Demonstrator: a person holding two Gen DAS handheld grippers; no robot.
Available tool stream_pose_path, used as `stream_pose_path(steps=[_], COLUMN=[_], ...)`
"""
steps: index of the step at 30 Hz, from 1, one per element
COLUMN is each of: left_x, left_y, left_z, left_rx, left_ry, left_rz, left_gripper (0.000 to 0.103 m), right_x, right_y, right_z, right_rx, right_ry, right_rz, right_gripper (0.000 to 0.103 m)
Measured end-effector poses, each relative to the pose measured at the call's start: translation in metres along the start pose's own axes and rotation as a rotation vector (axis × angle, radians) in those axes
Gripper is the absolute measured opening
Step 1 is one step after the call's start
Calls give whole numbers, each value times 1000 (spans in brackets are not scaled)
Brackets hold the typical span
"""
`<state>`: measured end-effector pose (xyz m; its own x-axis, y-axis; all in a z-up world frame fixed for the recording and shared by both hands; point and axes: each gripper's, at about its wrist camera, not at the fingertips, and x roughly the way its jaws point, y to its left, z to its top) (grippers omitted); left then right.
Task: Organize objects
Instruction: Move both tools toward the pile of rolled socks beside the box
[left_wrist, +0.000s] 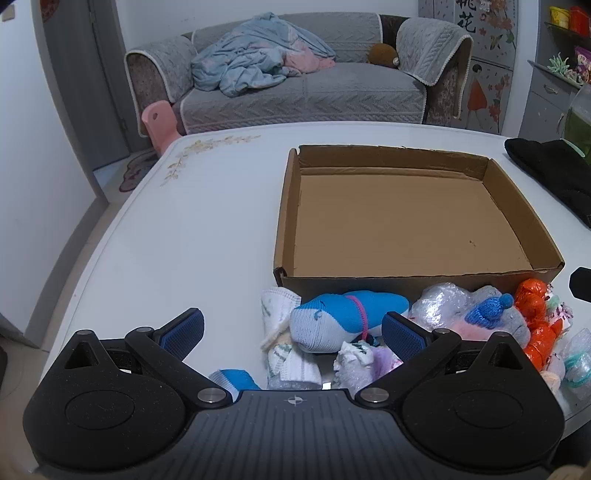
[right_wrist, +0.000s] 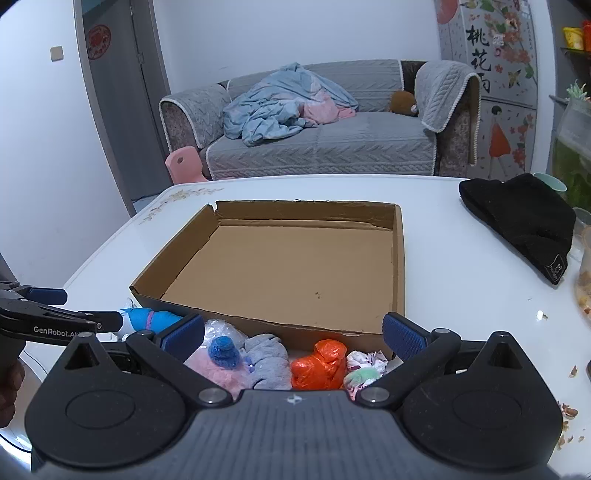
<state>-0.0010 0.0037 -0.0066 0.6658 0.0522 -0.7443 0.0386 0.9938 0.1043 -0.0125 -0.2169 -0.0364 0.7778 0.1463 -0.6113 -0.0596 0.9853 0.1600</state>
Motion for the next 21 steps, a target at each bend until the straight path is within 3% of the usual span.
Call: stream_pose_path(steps=[21], left_x=[0], left_y=[15], left_z=[-6], left_rx=[-21], left_ry=[14], left_rz=[13], left_gripper=[102], right_x=[-1], right_y=[-3], right_z=[0], right_rx=[-6], right_ry=[-5], right_rz=[-7], right_gripper=[103])
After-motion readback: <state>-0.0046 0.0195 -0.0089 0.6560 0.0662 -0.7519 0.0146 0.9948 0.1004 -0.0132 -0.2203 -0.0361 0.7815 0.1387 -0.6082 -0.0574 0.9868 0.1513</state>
